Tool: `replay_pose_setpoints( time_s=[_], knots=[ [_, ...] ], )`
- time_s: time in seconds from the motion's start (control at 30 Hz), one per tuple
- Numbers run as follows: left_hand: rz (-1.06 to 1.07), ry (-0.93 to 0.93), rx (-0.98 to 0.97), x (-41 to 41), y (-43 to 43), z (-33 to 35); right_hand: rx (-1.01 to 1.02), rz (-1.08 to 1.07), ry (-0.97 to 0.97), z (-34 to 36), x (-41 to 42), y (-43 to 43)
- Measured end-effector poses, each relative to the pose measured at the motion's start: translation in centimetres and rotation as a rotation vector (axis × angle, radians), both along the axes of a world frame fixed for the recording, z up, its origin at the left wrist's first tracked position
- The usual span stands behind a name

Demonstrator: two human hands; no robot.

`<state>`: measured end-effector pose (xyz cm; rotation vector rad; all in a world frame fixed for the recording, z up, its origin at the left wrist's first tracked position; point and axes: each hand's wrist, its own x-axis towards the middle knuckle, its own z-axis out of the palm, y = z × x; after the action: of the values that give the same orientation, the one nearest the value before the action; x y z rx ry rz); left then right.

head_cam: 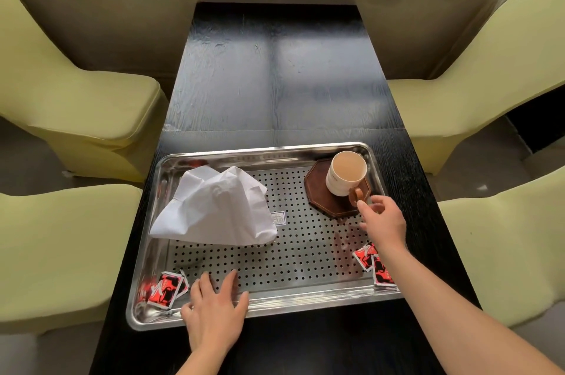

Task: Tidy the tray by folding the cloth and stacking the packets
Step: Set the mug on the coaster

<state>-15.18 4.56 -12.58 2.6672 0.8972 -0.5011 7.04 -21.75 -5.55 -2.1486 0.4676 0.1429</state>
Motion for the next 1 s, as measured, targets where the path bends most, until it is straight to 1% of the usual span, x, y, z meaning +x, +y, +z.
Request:
replay_pose_setpoints(
  time_s=[0.07,0.13,0.23,0.33,0.4,0.53,0.6,0.67,0.73,0.87,1.0],
  knots=[
    [0.006,-0.007,-0.027,0.0,0.2,0.2,-0.008,0.031,0.039,0.0,-1.7,-0.4],
    [0.038,-0.041,-0.106,0.0,0.4,0.5,-0.083,0.112,0.083,-0.3,-3.6,-0.8],
    [0.089,-0.144,-0.264,-0.7,1.5,1.4,-0.121,0.202,0.127,-1.0,-6.4,-0.9],
    [0.095,-0.254,-0.341,-2.4,2.9,2.5,-0.132,0.276,0.157,-1.4,-8.5,0.0],
    [0.097,-0.307,-0.343,-3.7,3.8,3.1,-0.148,0.34,0.175,-1.4,-9.3,1.4],
    [0.086,-0.337,-0.3,-5.9,5.7,4.2,-0.179,0.533,0.175,-1.4,-10.2,6.5],
    [0.084,-0.345,-0.296,-6.7,6.4,4.5,-0.13,0.6,0.16,-1.1,-9.9,9.8],
    [0.095,-0.35,-0.302,-7.2,6.9,4.6,-0.062,0.641,0.149,-0.9,-9.3,13.2],
    [0.094,-0.35,-0.303,-7.5,7.1,4.6,-0.046,0.679,0.14,-0.6,-8.4,16.3],
    [0.083,-0.334,-0.303,-7.4,7.0,4.3,-0.078,0.761,0.155,-0.2,-6.7,20.7],
    [0.08,-0.292,-0.265,-7.1,6.8,3.9,-0.122,0.797,0.158,-0.3,-5.3,22.4]
  ],
)
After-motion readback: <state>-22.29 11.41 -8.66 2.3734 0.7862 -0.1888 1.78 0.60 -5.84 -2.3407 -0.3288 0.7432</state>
